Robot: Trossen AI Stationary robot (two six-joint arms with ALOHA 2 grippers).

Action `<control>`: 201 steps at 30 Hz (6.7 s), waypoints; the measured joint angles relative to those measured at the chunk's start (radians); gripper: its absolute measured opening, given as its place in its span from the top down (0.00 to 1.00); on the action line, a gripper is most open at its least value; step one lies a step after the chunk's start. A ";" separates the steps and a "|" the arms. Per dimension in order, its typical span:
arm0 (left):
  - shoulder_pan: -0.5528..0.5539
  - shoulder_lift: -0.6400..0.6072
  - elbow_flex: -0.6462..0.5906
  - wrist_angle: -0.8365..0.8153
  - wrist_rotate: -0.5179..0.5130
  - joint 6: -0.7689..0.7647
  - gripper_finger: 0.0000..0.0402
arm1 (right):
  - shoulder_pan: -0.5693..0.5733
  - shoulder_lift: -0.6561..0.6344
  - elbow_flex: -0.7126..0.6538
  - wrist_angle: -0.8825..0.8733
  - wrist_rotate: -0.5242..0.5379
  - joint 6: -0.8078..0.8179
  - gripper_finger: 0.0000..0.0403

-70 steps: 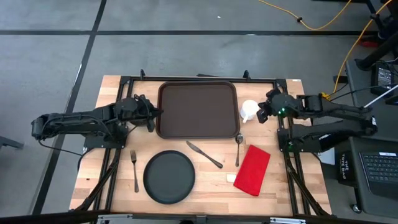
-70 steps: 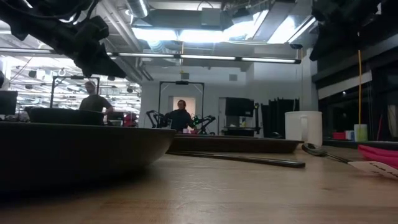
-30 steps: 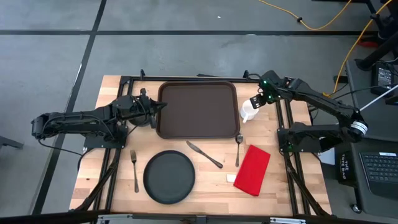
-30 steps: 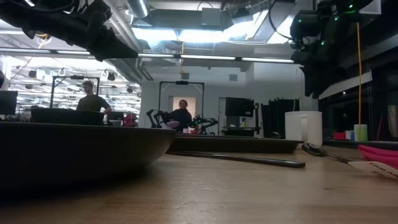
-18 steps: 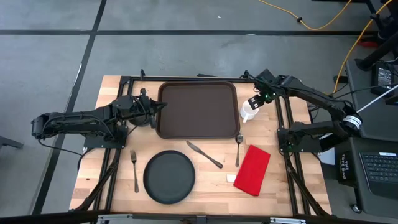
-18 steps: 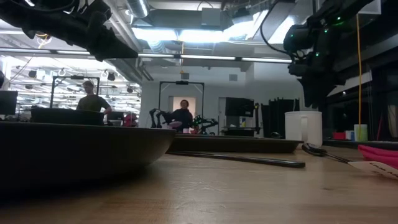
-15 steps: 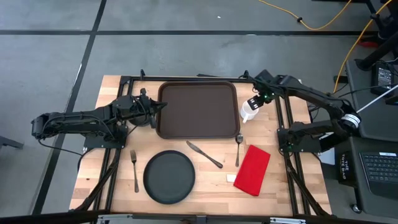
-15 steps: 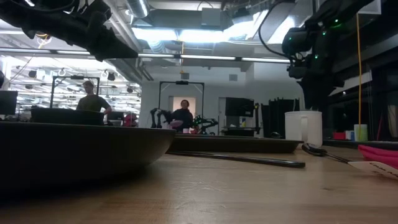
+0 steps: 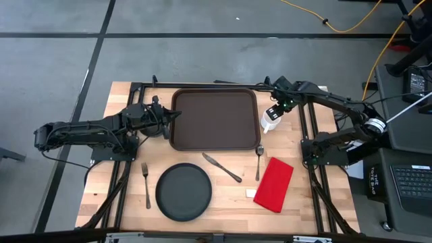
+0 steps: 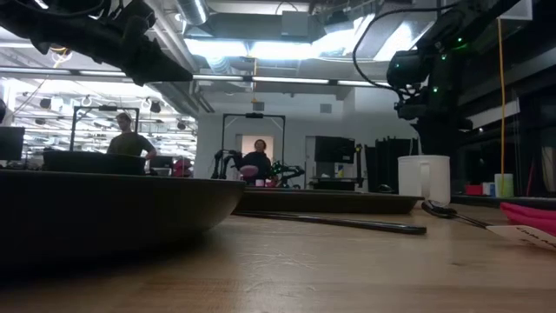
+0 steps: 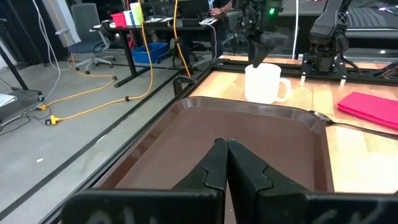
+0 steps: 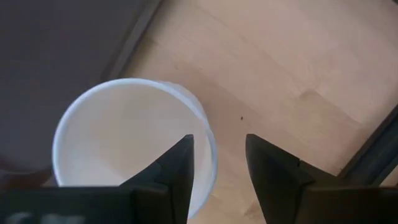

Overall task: Set up tray
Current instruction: Put the white mug on the brown serving tray

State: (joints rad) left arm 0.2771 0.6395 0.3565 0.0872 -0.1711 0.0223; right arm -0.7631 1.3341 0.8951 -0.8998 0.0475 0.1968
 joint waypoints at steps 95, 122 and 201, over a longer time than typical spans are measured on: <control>-0.098 0.338 -0.001 0.451 -0.026 0.148 0.71 | 0.265 0.102 0.473 0.018 0.116 0.282 0.97; -0.186 0.919 0.349 0.612 -0.309 0.310 0.59 | 0.303 0.235 0.472 0.275 0.073 0.295 0.97; -0.156 0.935 0.391 0.612 -0.369 0.448 0.98 | 0.285 0.233 0.522 0.367 -0.008 0.132 0.81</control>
State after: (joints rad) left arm 0.1213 1.5745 0.7471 0.6987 -0.5403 0.4699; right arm -0.4778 1.5673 1.4173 -0.5328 0.0391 0.3283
